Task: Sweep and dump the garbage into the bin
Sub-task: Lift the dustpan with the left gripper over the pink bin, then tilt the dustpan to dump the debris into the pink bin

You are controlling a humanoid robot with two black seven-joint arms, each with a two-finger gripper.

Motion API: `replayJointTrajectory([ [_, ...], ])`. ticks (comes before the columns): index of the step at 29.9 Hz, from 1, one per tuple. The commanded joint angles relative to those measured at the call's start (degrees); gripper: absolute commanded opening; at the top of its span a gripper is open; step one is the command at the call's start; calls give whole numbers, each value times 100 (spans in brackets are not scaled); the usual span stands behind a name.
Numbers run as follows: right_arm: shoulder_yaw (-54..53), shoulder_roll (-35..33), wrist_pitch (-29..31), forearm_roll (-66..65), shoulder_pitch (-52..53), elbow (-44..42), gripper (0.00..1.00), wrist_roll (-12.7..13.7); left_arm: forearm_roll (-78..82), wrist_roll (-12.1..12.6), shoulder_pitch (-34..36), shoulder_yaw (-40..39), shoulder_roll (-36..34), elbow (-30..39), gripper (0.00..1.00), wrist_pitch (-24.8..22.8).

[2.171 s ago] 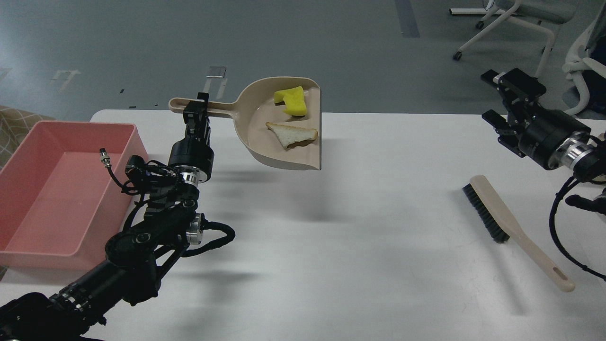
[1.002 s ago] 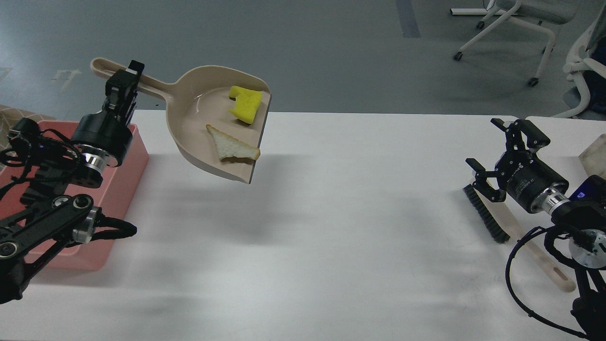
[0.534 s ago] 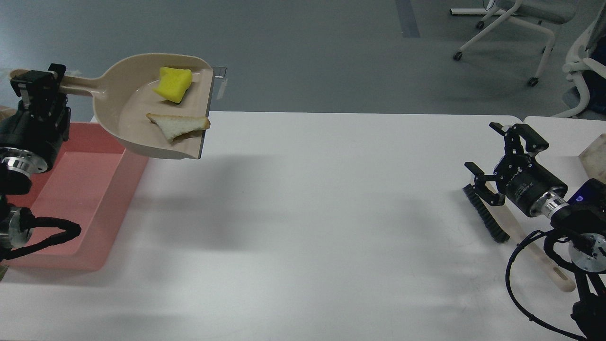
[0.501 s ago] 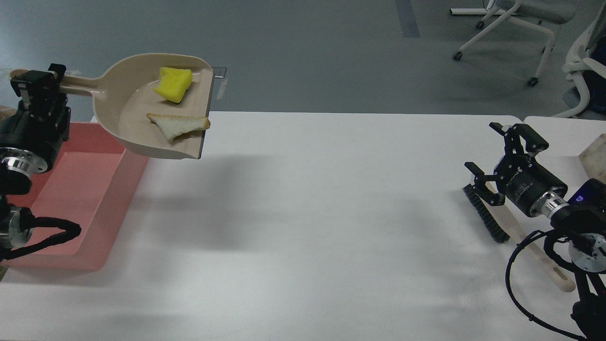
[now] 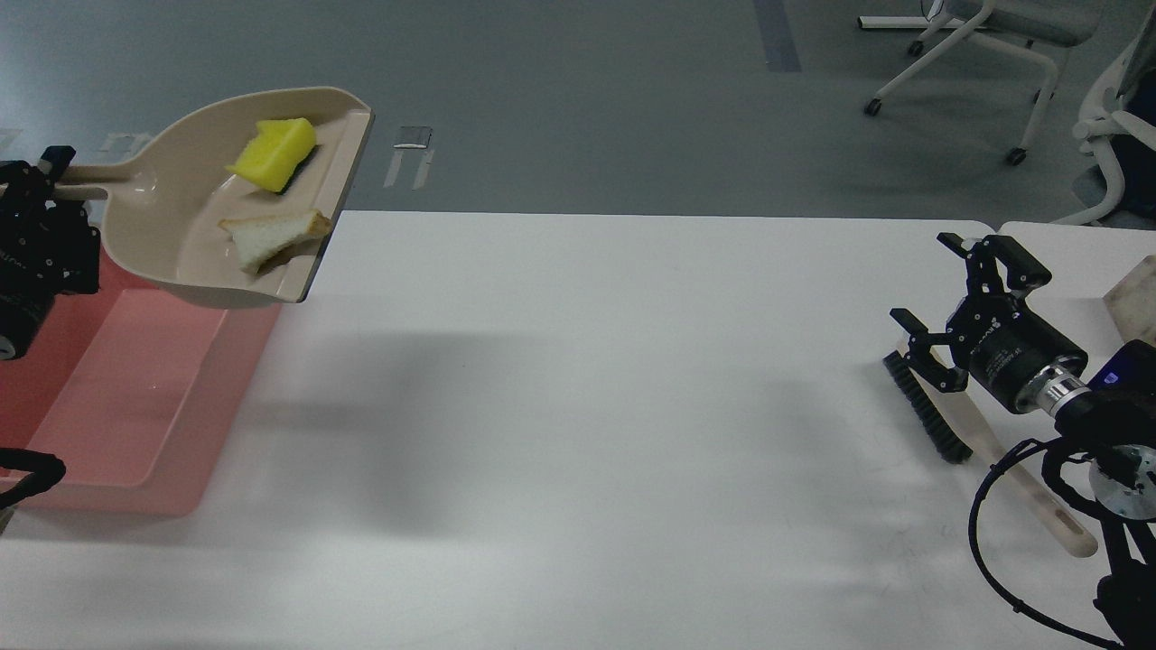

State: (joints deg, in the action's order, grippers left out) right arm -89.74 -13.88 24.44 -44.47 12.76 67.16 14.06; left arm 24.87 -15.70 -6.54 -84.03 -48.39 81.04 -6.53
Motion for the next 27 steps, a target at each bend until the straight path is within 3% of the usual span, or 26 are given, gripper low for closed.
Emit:
replayJointTrajectory([
  [1, 0, 25, 0, 0, -46, 25, 100, 1, 18, 6, -136, -315, -30, -298, 0, -374],
  [10, 0, 34, 0, 0, -46, 86, 100, 1, 132, -240, -172, -693, -126, -2108, 0, -1806],
  [17, 18, 43, 0, 0, -72, 86, 100, 1, 141, -556, -180, -676, -425, -3032, 0, -2147],
  [25, 35, 113, 0, 0, -72, 86, 100, 0, 562, -1230, -110, -588, -707, -4314, 0, -2147],
  [27, 35, 113, 0, 0, -72, 86, 100, 0, 641, -1230, -101, -588, -706, -4386, 0, -2147],
])
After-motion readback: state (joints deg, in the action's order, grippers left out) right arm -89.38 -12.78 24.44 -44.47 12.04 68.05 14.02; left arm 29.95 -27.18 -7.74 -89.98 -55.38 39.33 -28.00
